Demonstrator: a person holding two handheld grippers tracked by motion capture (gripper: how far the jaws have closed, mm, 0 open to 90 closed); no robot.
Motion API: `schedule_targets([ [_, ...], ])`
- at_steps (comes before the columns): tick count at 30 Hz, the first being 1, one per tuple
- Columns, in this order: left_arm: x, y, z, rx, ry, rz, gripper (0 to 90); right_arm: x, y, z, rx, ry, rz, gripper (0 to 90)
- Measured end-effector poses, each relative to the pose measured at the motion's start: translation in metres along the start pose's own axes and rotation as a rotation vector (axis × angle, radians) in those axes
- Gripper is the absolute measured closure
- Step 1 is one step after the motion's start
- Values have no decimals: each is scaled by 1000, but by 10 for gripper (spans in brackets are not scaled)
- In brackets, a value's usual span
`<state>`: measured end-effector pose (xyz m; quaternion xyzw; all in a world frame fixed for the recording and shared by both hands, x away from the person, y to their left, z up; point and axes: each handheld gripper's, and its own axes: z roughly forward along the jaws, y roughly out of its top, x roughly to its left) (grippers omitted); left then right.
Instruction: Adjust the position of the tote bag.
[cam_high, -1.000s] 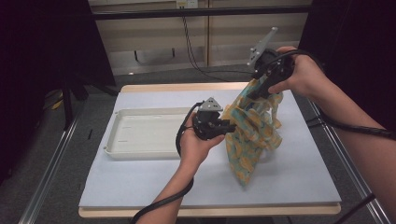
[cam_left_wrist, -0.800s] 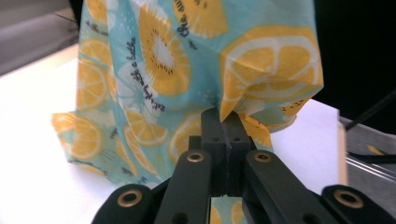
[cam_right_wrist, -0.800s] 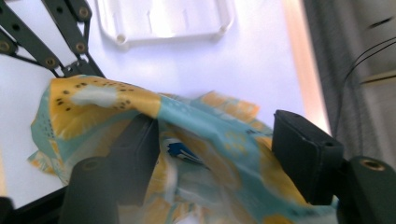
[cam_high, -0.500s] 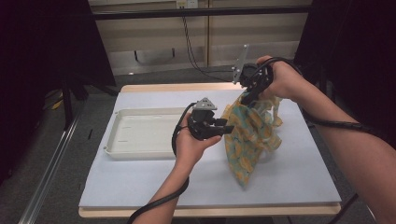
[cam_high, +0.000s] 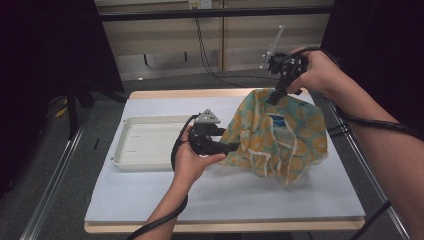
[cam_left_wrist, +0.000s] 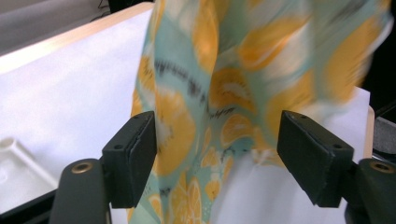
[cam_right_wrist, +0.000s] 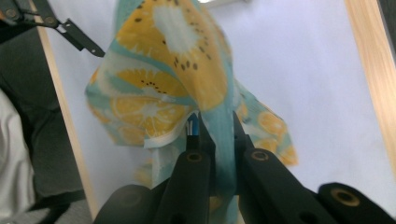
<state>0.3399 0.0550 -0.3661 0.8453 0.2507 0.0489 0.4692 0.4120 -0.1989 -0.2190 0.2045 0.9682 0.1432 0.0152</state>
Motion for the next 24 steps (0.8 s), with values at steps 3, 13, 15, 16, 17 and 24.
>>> schedule_targets([
  [3,4,-6,-5,2,8,-12,271,-2,-1,-5,29,15,37,900],
  [13,8,-21,-11,26,19,-26,229,-7,-2,-9,126,-53,28,900],
  [15,11,-26,-11,39,18,-29,215,-8,-1,3,146,-52,21,900],
  [16,11,-26,-11,39,18,-29,208,-9,-1,8,149,-45,12,900],
  [17,11,-29,-11,37,13,-28,202,-10,-2,12,118,-51,13,900],
  [24,14,-39,-10,74,16,-41,122,-10,7,17,61,3,-21,900],
])
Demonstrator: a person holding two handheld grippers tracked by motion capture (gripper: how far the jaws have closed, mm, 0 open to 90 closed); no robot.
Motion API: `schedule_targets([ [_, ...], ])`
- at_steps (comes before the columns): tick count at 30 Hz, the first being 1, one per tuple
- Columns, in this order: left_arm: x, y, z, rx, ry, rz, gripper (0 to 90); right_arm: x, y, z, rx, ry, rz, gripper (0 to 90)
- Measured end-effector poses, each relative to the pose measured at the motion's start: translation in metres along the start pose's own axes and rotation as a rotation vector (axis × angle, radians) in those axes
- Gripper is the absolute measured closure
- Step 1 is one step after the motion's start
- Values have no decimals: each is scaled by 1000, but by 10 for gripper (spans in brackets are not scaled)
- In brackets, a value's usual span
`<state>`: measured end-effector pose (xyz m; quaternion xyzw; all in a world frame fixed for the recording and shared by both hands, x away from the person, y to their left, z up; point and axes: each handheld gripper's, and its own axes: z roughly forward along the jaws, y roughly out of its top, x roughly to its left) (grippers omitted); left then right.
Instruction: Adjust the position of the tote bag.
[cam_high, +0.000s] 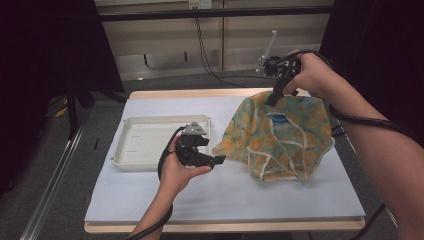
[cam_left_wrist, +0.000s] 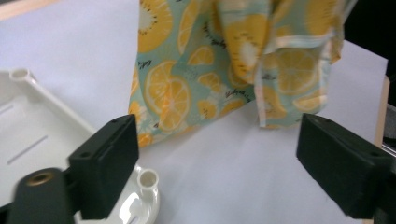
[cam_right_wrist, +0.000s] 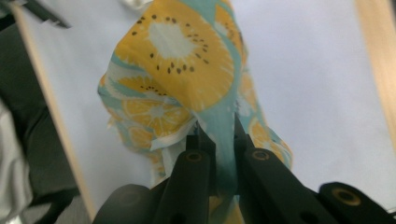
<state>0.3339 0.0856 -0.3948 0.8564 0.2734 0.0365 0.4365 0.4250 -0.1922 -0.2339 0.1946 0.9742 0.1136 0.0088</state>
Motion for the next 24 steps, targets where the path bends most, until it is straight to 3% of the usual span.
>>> schedule_targets([
  [6,1,1,1,1,0,1,125,3,8,1,-15,12,-40,900],
  [7,3,2,0,-2,0,2,121,6,11,3,-20,-33,-29,884],
  [8,2,2,0,-14,-2,-6,119,6,11,3,-29,-44,-23,853],
  [11,3,4,-2,-4,-2,8,108,5,9,0,-59,-62,22,724],
  [13,2,4,-2,-18,-8,1,103,5,8,-1,-73,-71,43,672],
  [14,2,5,-3,-7,-7,3,98,5,3,-3,-81,-81,72,642],
  [16,3,6,-3,4,-5,9,96,5,1,-5,-84,-84,78,606],
  [17,3,7,-3,4,-7,8,96,6,-4,-7,-89,-110,98,584],
  [19,2,8,-2,8,-3,7,96,6,-7,-6,-93,-107,98,691],
  [20,2,8,-2,8,-3,7,97,6,-7,-6,-93,-107,98,691],
  [21,1,8,-1,3,-8,9,97,6,-7,1,-64,-82,93,750],
  [22,1,8,-1,3,-8,9,99,6,-7,1,-64,-82,93,750],
  [23,0,9,-2,7,-4,10,100,7,-5,10,-4,-80,81,825],
  [24,-1,9,-2,1,-7,5,100,7,-5,10,-4,-80,81,825],
])
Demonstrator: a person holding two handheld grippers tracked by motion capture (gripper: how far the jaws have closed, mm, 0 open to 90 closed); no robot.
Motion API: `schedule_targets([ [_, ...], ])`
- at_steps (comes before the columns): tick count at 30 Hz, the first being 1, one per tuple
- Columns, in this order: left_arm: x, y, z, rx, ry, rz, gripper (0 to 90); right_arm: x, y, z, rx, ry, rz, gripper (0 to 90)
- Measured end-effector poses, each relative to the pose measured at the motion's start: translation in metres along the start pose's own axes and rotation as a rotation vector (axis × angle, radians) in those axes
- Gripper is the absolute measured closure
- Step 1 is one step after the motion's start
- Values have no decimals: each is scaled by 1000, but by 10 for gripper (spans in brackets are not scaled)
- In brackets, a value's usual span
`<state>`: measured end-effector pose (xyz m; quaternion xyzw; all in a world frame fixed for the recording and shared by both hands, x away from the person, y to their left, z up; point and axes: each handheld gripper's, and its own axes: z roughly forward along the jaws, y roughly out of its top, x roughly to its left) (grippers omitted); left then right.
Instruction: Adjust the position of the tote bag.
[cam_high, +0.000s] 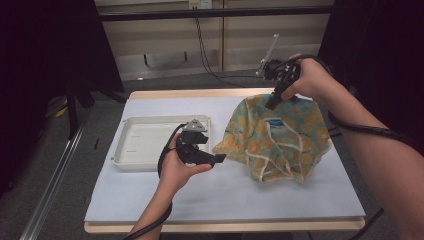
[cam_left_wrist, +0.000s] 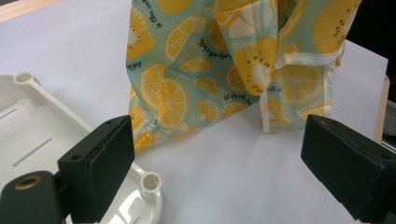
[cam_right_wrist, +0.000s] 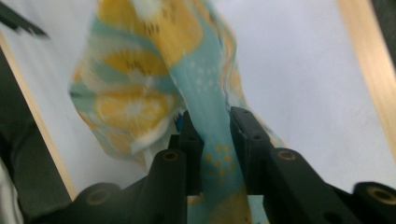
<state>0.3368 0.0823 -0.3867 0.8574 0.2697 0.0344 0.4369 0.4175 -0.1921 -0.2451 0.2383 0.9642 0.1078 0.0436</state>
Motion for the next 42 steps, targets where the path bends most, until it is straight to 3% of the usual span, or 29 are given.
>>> schedule_targets([
  [1,0,0,0,2,-2,0,100,0,1,3,15,10,-10,900],
  [5,2,1,-2,-6,-4,-4,113,0,3,3,9,35,-49,900],
  [7,4,1,-4,3,1,0,114,2,5,2,-1,76,-89,900],
  [8,5,2,-5,-14,4,-13,118,4,7,2,0,85,-144,900],
  [10,5,3,-7,-5,6,-10,122,4,8,2,-2,90,-152,900],
  [13,5,4,-8,-4,8,-6,127,8,16,4,-17,122,-207,900],
  [15,5,4,-8,-5,7,-6,130,10,19,5,-19,121,-205,900],
  [18,5,5,-8,-6,5,-7,135,12,21,7,-17,127,-170,897],
  [19,5,6,-7,-6,3,-6,136,13,22,6,-10,101,-135,769],
  [21,5,6,-6,-9,-1,-3,143,15,21,3,-34,86,-19,639],
  [22,5,7,-5,-6,-1,-1,145,15,20,1,-29,76,4,611],
  [23,5,7,-5,-6,-1,-1,145,15,20,1,-29,76,4,611],
  [24,4,7,-5,0,-2,-1,145,14,15,-3,-35,57,18,532],
  [28,4,12,0,10,-13,9,146,14,4,-6,-30,40,28,462],
  [29,3,14,1,14,-11,14,147,13,-3,-8,-37,28,59,446],
  [32,1,19,3,22,-18,30,161,12,-15,-10,-31,17,90,398],
  [42,-2,36,10,25,-48,85,247,13,-52,-20,-47,-2,152,377],
])
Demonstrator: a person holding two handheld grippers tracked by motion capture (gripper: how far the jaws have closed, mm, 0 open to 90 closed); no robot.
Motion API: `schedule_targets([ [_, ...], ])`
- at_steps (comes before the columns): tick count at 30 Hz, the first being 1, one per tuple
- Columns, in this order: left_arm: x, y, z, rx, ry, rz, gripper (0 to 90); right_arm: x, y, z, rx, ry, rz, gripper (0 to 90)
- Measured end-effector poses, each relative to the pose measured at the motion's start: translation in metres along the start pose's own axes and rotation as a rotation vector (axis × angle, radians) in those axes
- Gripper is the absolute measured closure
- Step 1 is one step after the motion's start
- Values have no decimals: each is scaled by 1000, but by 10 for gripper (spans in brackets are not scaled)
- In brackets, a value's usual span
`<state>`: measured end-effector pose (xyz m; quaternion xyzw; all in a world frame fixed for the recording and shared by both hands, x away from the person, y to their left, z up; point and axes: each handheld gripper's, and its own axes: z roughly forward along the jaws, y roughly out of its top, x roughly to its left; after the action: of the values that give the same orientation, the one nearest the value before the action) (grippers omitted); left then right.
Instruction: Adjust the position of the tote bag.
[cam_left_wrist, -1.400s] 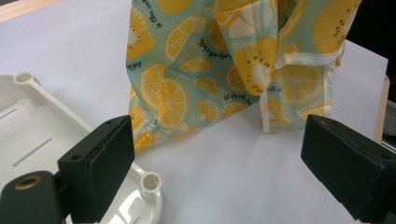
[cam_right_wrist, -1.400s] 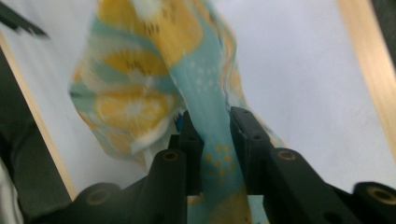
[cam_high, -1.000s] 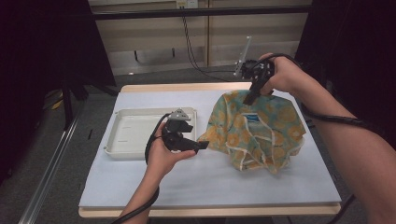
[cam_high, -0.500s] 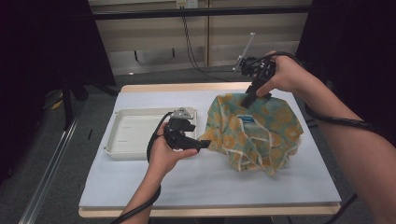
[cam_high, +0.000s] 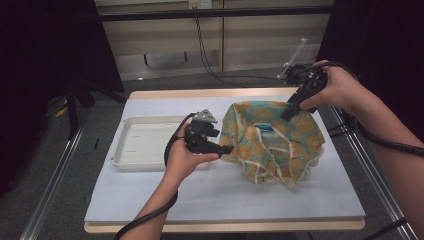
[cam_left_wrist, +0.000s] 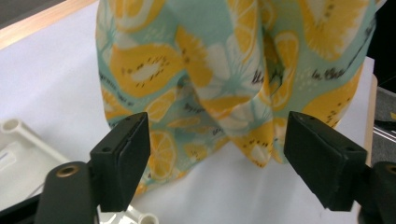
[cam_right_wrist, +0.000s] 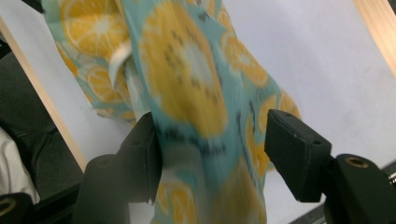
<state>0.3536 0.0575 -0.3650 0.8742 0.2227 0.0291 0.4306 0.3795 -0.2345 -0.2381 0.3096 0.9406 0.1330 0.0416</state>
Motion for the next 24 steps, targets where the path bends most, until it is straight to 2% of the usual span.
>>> schedule_targets([
  [1,0,1,1,-3,-8,5,254,-1,-8,-2,-5,-5,9,373],
  [3,-1,4,1,0,-13,12,260,-1,-11,-3,-4,-5,19,373],
  [5,-2,8,1,-18,-31,17,285,-1,-21,-5,-1,-9,28,372],
  [7,-2,10,0,-14,-27,23,295,-1,-24,-5,-3,-11,30,372],
  [11,-8,18,2,-22,-52,38,362,-2,-38,-5,8,-24,80,375],
  [13,-11,19,-2,-7,-40,48,374,-1,-43,-5,17,-17,78,378],
  [16,-13,22,-8,-6,-46,52,370,-1,-49,-6,19,-6,94,388],
  [19,-13,24,-12,-4,-49,58,371,-2,-53,-5,15,-6,106,436],
  [24,-17,26,-16,11,-42,53,370,-1,-52,-3,19,6,124,491],
])
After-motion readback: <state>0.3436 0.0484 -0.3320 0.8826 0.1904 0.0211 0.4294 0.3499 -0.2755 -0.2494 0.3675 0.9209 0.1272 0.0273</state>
